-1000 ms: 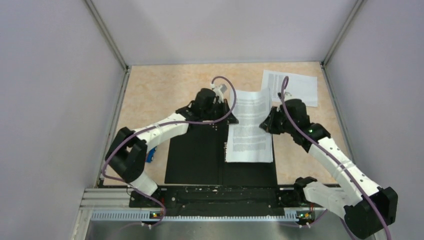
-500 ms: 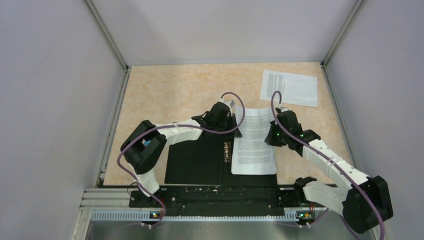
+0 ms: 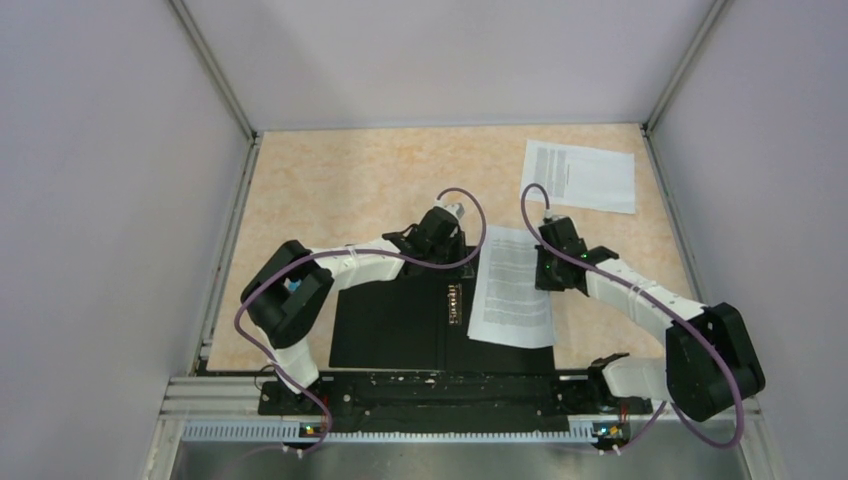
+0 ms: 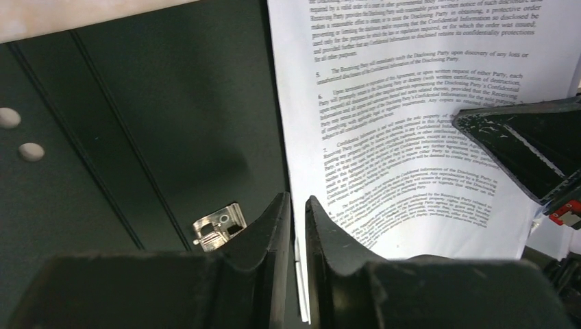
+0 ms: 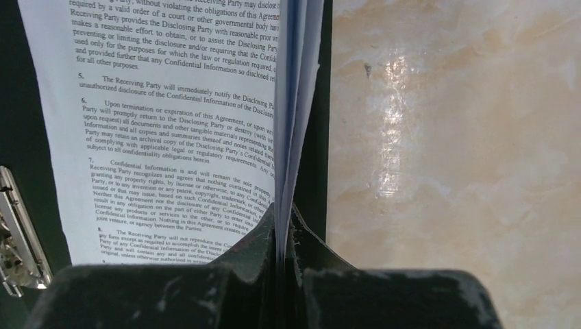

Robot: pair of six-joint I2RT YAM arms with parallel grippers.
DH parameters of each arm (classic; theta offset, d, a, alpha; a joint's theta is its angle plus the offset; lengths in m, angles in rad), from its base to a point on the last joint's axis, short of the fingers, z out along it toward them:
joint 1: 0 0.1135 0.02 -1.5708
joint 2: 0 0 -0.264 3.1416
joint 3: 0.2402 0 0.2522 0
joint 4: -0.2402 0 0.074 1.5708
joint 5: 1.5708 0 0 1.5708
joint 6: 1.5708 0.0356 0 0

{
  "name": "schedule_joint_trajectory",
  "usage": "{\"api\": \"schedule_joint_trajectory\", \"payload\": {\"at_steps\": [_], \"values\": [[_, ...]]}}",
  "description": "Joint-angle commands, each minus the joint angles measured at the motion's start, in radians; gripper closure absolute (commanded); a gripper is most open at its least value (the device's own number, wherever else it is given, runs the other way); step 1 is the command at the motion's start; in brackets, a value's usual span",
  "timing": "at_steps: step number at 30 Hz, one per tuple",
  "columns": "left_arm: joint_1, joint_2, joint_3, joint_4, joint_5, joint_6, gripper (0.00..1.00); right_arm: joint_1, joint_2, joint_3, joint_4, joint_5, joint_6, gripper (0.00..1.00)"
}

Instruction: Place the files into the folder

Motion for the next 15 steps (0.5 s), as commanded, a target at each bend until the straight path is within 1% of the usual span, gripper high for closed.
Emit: {"api": "schedule_joint_trajectory", "payload": {"at_steps": [1, 3, 7, 11, 15], "values": [[0.003, -0.046, 0.022, -0.036, -0.065, 0.032, 0.8, 0.012, 0.029, 0.047, 0.013, 0.037, -0.032, 1.0], [0.006, -0.065, 0.024, -0.065, -0.104, 0.035, 0.79, 0.012, 0.035, 0.051, 0.019, 0.017, -0.039, 1.0], [0.038, -0.106, 0.009, -0.115, -0.152, 0.039, 0.78, 0.013, 0.035, 0.055, 0.042, -0.088, -0.068, 1.0], [0.09, -0.111, -0.019, -0.121, -0.153, 0.033, 0.77, 0.02, 0.037, 0.059, 0.038, -0.108, -0.076, 1.0], [0.138, -0.072, -0.018, -0.124, -0.152, 0.019, 0.78, 0.037, 0.042, 0.071, 0.035, -0.114, -0.083, 1.0]]}}
